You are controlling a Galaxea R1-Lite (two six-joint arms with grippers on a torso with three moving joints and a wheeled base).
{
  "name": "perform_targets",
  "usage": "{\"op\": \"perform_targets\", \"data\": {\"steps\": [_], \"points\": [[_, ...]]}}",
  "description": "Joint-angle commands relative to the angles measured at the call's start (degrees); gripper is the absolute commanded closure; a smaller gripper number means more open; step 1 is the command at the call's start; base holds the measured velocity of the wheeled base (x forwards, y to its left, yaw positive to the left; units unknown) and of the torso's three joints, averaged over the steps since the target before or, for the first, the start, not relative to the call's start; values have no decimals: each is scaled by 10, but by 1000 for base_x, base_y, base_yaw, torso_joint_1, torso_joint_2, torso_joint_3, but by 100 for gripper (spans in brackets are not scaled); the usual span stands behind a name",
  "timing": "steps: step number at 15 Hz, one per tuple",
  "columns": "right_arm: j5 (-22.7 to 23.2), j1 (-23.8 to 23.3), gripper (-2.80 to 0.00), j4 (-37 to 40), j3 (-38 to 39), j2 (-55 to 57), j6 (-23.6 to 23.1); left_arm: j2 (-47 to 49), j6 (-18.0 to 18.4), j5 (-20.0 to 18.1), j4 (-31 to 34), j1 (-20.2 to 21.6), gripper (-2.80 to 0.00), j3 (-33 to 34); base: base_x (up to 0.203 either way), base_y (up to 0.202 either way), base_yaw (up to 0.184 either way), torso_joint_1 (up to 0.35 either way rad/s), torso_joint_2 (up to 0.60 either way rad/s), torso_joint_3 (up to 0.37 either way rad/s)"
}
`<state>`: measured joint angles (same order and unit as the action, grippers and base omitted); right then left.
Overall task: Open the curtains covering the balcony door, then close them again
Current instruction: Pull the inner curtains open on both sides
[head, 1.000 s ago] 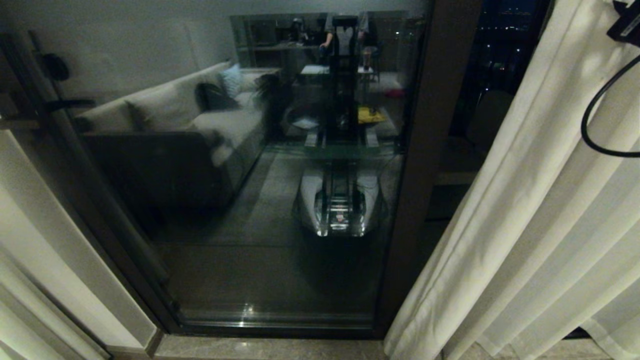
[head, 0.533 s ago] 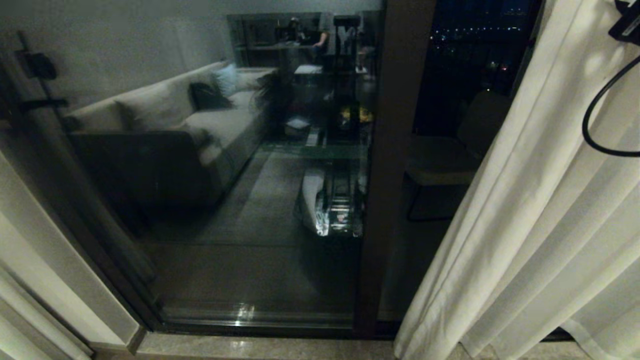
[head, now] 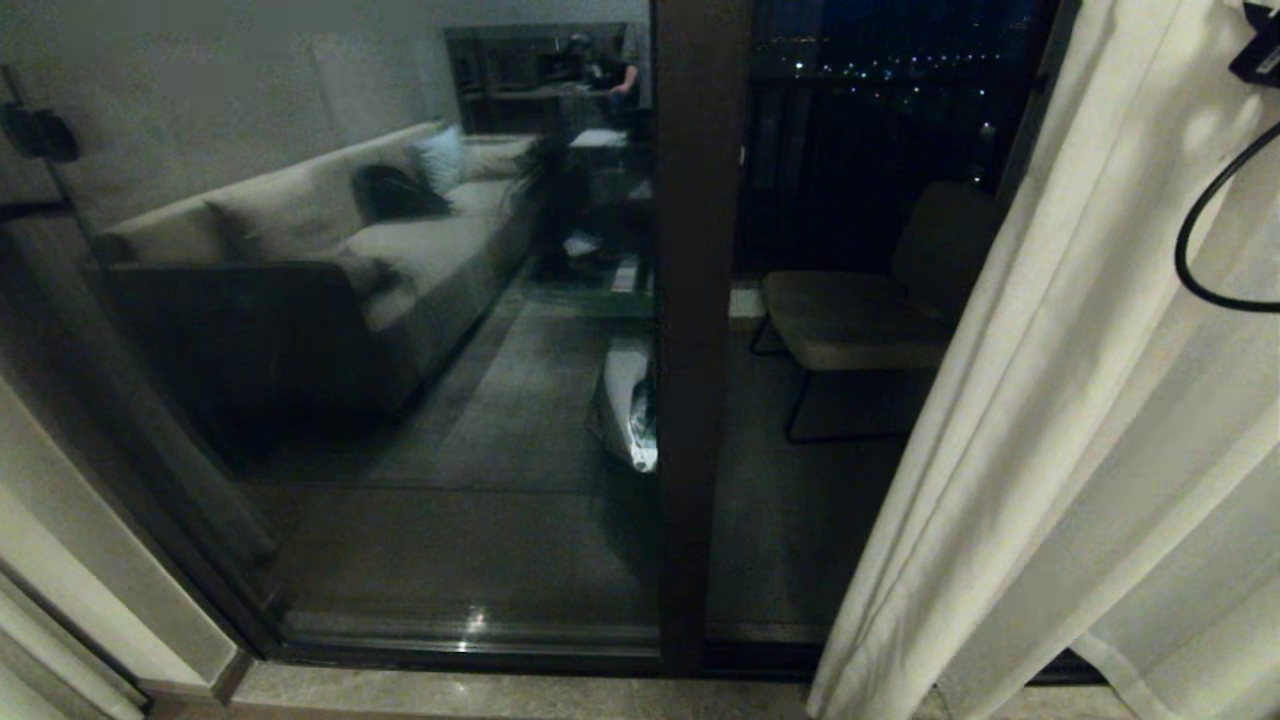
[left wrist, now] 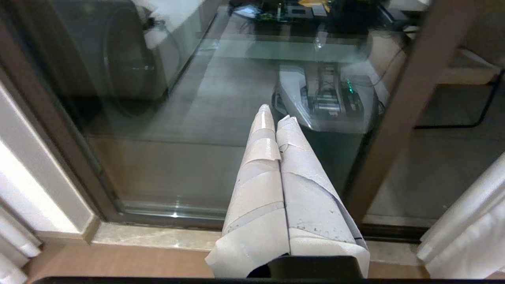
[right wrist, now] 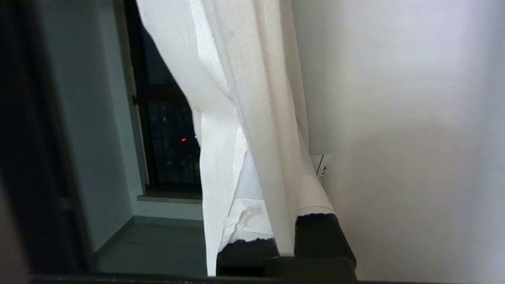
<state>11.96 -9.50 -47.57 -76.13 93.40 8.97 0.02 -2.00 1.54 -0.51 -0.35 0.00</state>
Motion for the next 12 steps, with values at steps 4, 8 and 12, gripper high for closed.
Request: {"op": "perform_targets", "data": {"steps": [4, 8, 12], "points": [[1, -10, 0, -2, 1, 0, 6, 0, 0, 0, 0, 0, 0, 0, 0, -190, 1, 2, 2, 2], [1, -14, 0, -2, 2, 1, 6, 0, 0, 0, 0, 0, 0, 0, 0, -187, 1, 4, 2, 2], [1, -18, 0, -2, 2, 2, 7, 0, 0, 0, 0, 0, 0, 0, 0, -190, 2, 4, 2, 2]]}}
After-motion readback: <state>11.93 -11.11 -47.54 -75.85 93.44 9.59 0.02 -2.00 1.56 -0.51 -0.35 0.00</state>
